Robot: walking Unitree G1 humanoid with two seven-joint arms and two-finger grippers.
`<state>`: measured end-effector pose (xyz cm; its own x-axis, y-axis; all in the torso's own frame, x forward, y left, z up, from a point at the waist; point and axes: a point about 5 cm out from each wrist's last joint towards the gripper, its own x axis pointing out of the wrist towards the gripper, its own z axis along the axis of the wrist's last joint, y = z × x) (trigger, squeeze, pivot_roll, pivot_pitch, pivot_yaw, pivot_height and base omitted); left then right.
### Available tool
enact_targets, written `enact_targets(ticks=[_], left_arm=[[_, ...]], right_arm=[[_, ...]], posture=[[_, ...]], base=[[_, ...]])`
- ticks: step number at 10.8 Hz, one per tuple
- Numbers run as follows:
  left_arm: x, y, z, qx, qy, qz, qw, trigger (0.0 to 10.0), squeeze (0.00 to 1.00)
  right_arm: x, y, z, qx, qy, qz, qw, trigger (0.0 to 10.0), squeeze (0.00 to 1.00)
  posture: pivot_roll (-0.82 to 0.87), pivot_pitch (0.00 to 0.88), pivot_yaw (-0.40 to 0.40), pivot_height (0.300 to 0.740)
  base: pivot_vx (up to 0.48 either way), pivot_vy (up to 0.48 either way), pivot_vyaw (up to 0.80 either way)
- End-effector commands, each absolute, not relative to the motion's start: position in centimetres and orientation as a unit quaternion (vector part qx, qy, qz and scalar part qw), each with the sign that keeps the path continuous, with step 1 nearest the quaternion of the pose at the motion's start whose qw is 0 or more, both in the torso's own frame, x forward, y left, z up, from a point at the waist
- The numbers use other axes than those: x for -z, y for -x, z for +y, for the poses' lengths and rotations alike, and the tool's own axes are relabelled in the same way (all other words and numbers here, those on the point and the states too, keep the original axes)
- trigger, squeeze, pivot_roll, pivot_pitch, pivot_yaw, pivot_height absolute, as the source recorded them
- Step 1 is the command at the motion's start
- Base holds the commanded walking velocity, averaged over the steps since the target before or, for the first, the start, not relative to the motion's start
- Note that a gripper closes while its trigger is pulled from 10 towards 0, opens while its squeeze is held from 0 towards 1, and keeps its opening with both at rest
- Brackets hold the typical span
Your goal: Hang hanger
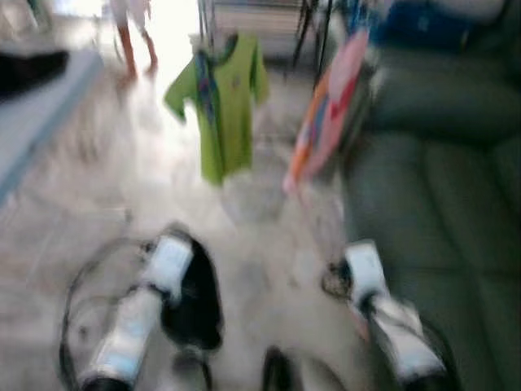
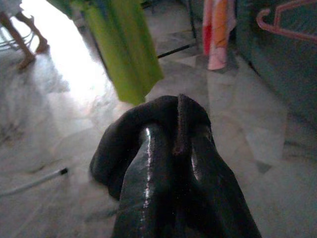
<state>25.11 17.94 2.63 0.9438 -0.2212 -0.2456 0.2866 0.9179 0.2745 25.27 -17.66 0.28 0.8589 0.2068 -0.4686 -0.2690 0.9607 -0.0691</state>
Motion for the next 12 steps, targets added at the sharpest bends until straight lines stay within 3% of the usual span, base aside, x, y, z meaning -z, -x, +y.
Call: enact_targets(ticks=[1,7,12], left_arm=[[-3.4,-25.2,17.7,0.127,-0.145,0.088,0.977,10.0,0.00],[-3.0,-24.9,16.6,0.141,-0.143,0.097,0.975,10.0,0.00],[-3.6,-25.1,16.2,0.153,-0.142,0.074,0.975,10.0,0.00]], right_arm=[[-0.7,-25.7,-18.5,-0.110,0.075,0.235,0.963,10.0,0.00],[-0.6,-25.8,-18.0,-0.114,0.080,0.227,0.964,10.0,0.00],[-0.6,-26.0,-17.6,-0.117,0.085,0.224,0.964,10.0,0.00]], posture=[[0.02,0.177,-0.058,0.740],[0.01,0.166,-0.073,0.740],[0.02,0.167,-0.071,0.740]], base=[[0.000,0.274,0.00],[0.000,0.480,-0.80],[0.000,0.000,-0.76]])
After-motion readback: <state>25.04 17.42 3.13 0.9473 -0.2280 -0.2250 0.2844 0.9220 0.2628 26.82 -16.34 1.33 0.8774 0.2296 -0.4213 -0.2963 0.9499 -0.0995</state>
